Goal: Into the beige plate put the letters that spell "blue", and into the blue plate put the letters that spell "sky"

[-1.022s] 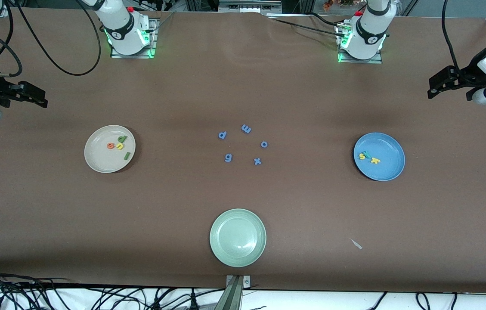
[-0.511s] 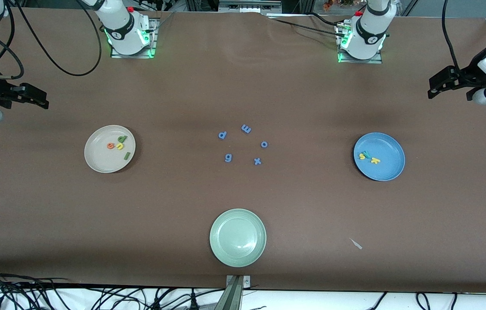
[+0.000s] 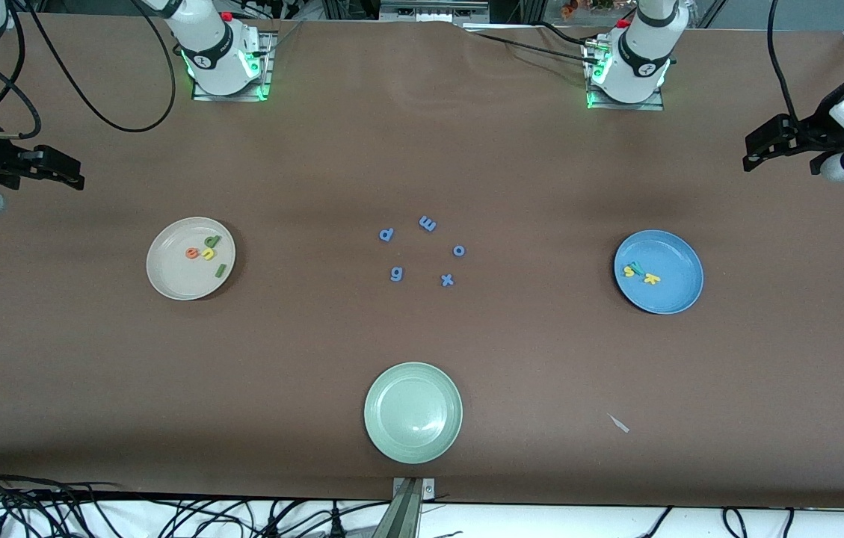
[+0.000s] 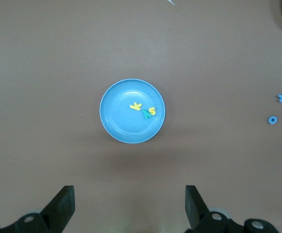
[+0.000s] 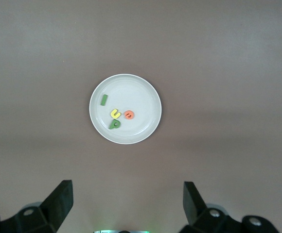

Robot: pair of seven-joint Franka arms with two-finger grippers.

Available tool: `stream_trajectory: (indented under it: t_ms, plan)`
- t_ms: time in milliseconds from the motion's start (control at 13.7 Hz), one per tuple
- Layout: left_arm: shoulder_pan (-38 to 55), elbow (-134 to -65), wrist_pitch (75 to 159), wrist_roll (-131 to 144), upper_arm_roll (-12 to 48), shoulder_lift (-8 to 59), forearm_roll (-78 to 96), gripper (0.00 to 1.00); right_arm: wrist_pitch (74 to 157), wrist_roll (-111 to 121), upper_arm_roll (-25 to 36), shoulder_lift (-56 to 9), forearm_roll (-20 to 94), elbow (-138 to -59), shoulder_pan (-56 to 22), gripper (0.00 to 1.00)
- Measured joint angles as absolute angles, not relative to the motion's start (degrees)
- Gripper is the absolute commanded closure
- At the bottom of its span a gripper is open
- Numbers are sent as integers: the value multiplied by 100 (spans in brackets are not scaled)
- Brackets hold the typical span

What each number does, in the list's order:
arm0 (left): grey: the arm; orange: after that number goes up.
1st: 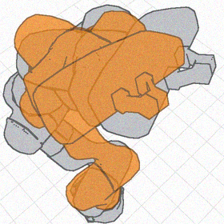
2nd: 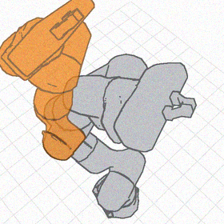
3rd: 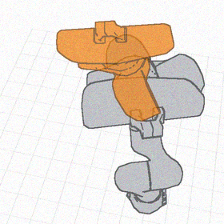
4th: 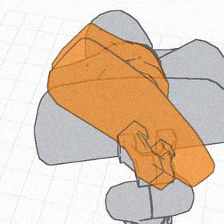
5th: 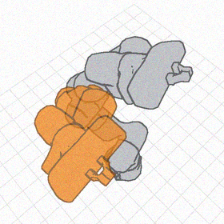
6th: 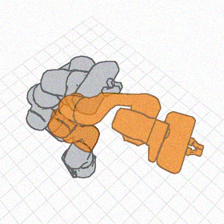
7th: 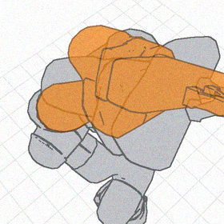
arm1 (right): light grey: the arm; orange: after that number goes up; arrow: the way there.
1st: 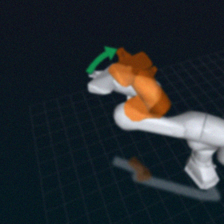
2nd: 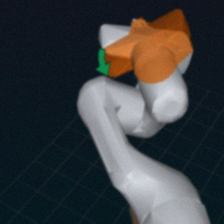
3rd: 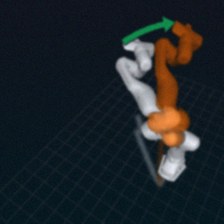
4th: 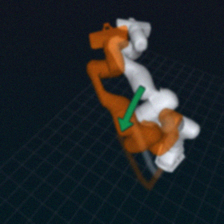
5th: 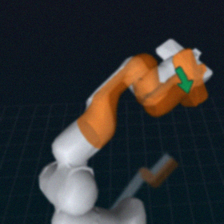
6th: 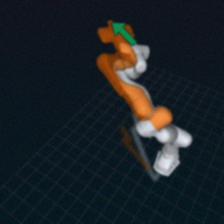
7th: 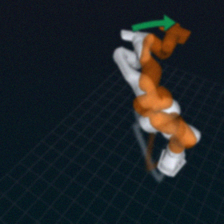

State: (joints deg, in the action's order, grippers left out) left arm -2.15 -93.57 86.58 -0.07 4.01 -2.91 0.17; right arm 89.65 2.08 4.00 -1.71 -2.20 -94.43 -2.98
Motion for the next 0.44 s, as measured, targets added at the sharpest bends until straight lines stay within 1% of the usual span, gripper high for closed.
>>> stream_trajectory:
  t_ms: [438]
  plan:
    - [-215, -9357, 8658, -7, 401, -291, 17, 0, 8966, 207, 395, -185, -220, -9443, -249, 0]
